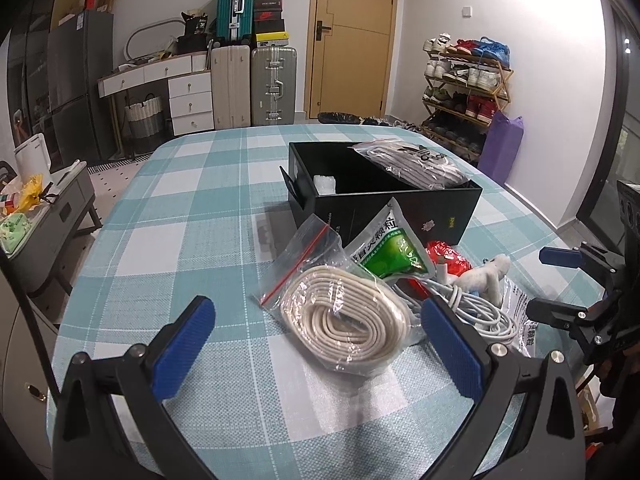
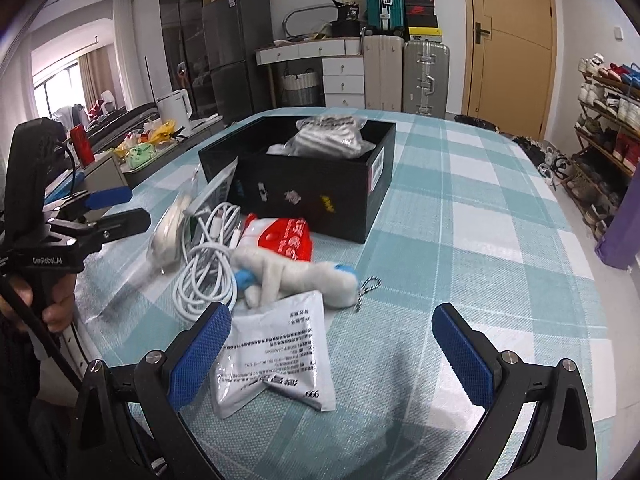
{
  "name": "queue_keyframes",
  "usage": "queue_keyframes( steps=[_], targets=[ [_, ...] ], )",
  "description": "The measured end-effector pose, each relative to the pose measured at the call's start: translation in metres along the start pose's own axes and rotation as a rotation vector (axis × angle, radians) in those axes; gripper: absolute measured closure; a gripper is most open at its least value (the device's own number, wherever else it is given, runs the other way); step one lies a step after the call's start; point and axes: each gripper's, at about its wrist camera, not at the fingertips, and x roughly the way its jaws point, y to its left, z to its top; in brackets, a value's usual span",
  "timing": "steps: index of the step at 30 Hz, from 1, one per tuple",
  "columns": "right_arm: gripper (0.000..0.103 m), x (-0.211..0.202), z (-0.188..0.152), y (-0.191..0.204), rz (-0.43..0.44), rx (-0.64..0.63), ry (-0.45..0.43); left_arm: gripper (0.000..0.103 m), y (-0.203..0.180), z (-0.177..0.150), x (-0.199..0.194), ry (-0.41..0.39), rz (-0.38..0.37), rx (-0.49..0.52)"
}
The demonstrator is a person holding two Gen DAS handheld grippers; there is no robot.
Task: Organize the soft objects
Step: 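Move both grippers back toward the remaining items on the table, then grasp the white printed pouch with the right gripper while the left gripper grasps the bagged rope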
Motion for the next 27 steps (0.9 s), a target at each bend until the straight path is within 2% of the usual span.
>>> queue_keyframes(
  steps=[15, 27],
  targets=[
    [0.001, 0.011, -0.013, 0.018, 0.057, -0.075, 0.065, 0.000, -0.008, -0.006, 0.007, 0.025, -0.011, 0.042],
    [0.001, 0.025, -0.016, 0.029, 0.068, -0.093, 0.115, 0.000, -0.003, -0.008, 0.010, 0.039, -0.043, 0.019]
  ],
)
